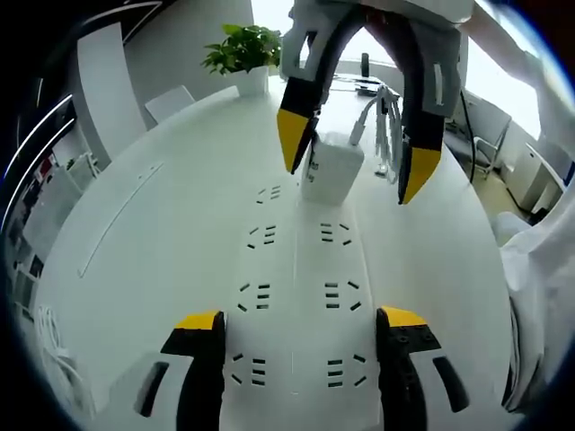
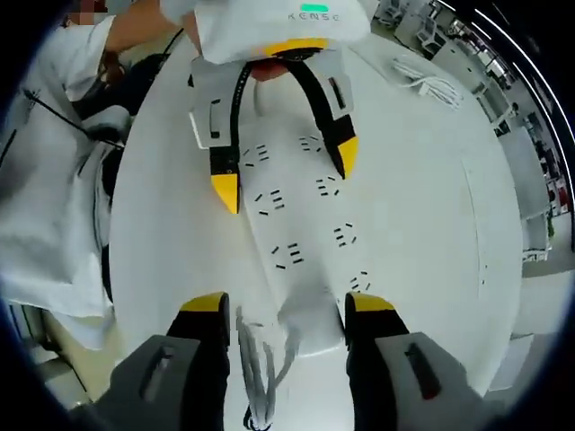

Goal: Straighten the power strip on the desk, plug the charger into it

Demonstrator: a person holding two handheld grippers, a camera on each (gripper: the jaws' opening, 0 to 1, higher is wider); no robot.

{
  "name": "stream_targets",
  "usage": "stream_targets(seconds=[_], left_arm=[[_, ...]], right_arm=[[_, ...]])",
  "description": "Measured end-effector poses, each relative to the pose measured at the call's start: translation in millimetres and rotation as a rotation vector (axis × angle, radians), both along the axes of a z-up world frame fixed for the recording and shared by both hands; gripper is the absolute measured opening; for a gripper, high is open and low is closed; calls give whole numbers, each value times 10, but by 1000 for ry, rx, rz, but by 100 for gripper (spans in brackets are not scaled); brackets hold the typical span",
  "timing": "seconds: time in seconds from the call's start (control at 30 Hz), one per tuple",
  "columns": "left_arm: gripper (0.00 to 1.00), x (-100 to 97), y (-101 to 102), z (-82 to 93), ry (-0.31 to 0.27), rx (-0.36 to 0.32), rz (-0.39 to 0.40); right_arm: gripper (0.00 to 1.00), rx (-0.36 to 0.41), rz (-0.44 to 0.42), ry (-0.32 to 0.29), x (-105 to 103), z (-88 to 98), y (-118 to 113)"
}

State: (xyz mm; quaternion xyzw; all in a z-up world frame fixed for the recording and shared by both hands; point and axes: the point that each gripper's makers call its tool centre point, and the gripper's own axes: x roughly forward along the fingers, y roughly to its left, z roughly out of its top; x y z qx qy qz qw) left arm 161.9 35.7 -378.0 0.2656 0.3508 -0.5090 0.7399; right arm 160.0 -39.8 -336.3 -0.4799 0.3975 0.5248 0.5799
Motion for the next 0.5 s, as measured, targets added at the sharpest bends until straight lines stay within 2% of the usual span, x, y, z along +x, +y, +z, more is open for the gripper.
stream_targets(seconds=[0.17, 0.33, 0.5], left_arm=[[69, -2, -2, -4, 2, 0, 0], [69, -20, -27, -6, 1, 0, -18], [69, -31, -50, -9, 2, -1, -31]], right_arm=[[53, 5, 2, -5, -43, -8, -7], [50, 16, -69, 16, -72, 4, -12], [48, 19, -95, 23, -100, 8, -28]])
